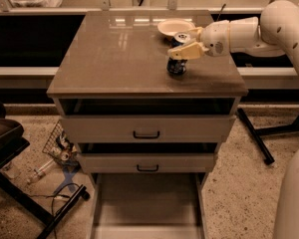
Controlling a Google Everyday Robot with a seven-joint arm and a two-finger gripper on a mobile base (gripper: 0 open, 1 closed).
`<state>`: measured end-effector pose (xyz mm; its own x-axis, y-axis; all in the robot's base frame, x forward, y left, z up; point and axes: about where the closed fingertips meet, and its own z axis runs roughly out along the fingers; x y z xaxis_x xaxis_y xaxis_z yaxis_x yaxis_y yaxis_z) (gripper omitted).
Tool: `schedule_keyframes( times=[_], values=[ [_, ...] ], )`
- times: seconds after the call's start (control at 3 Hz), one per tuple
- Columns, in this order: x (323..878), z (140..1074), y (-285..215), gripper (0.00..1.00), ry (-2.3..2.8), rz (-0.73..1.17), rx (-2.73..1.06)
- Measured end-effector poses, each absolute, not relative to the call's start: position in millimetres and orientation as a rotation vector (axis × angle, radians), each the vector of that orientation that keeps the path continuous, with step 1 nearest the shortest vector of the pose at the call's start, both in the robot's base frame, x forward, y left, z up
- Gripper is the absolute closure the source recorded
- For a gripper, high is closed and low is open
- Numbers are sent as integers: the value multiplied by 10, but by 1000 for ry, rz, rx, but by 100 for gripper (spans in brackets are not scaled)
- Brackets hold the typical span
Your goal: Pick pepsi can from bottom drawer and place on counter
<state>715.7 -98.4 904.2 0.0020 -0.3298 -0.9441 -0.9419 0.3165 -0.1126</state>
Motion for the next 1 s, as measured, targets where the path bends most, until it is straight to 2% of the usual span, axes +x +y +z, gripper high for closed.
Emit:
schedule_keyframes(
  times=[0.33, 0.67, 1.0],
  values=[
    [7160, 9033, -952, 5, 1538, 741, -1208],
    [7161, 9026, -929, 0, 1537, 745, -1211],
    [7161, 9026, -928, 0, 1537, 745, -1211]
  ],
)
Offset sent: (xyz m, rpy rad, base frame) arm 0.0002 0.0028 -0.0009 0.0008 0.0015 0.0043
